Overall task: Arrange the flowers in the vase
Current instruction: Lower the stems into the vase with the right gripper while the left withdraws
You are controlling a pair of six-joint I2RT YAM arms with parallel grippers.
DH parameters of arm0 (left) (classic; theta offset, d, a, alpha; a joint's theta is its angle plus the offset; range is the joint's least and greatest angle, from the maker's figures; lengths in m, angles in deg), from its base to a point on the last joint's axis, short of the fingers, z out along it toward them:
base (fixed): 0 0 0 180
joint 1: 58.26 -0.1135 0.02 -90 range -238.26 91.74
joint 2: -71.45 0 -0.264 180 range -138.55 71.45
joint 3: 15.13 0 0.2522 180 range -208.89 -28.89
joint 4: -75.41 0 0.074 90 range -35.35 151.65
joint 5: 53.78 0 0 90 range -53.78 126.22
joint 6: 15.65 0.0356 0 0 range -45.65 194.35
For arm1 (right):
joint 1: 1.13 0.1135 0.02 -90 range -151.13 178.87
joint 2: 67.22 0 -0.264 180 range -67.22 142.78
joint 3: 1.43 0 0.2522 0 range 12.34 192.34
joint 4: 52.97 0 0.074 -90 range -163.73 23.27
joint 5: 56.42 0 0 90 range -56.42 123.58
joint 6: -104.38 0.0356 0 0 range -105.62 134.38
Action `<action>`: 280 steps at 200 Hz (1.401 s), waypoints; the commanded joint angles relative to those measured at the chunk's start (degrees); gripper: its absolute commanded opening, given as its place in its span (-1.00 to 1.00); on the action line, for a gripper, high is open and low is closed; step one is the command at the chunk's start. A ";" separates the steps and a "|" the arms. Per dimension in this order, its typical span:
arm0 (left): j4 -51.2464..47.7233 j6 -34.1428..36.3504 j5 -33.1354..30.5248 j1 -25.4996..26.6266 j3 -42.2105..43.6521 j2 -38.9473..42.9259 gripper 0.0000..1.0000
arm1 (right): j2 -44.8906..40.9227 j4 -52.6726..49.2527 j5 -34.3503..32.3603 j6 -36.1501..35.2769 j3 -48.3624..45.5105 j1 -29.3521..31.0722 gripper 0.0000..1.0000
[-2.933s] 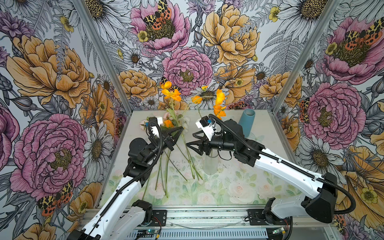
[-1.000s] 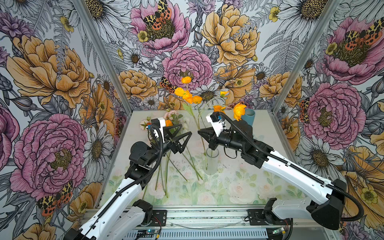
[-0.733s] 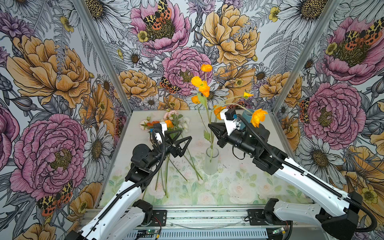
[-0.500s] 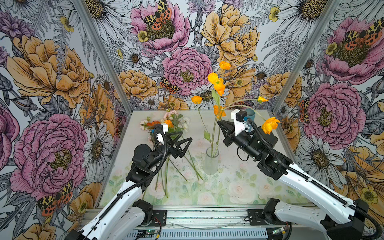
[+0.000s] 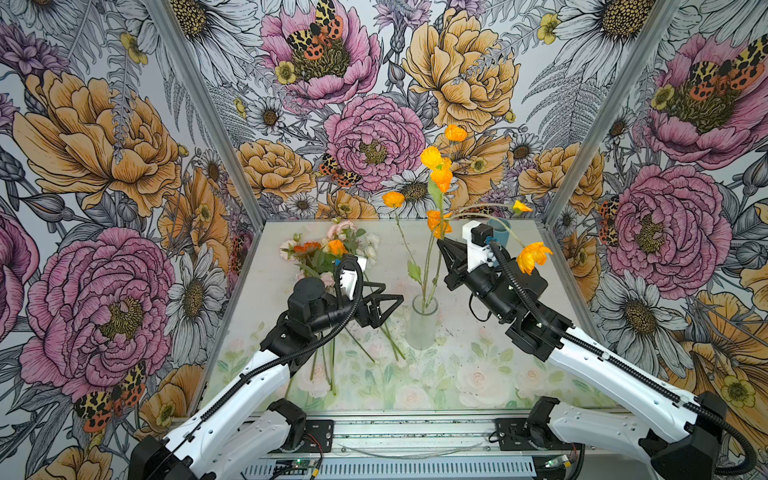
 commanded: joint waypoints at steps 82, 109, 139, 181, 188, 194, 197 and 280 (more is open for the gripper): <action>-12.64 8.65 -9.67 6.77 -1.91 -3.35 0.97 | -0.41 10.04 0.70 4.97 -11.87 1.24 -1.00; -13.17 9.65 -10.29 6.80 -2.37 -3.99 0.97 | -0.39 10.84 -0.10 5.62 -13.92 3.10 -1.00; -13.04 10.34 -10.49 6.79 -2.62 -4.87 0.97 | 0.00 16.49 -1.28 6.22 -18.01 3.61 -1.00; -13.04 10.95 -9.84 6.88 -3.49 -6.20 0.97 | 1.76 19.03 -1.04 6.53 -20.18 4.11 -1.00; -13.13 11.14 -9.89 6.88 -3.48 -6.29 0.97 | 1.87 18.96 -0.81 6.57 -20.15 4.22 -1.00; -13.06 11.19 -10.00 6.82 -3.60 -6.36 0.97 | 1.95 18.86 -0.67 6.48 -20.14 4.26 -1.00; -13.13 11.20 -10.11 6.88 -3.61 -6.38 0.97 | 1.94 18.78 -0.52 6.57 -20.14 4.26 -1.00; -12.96 11.55 -10.49 6.97 -3.73 -6.46 0.97 | 0.06 14.73 1.79 6.45 -20.73 4.60 -0.64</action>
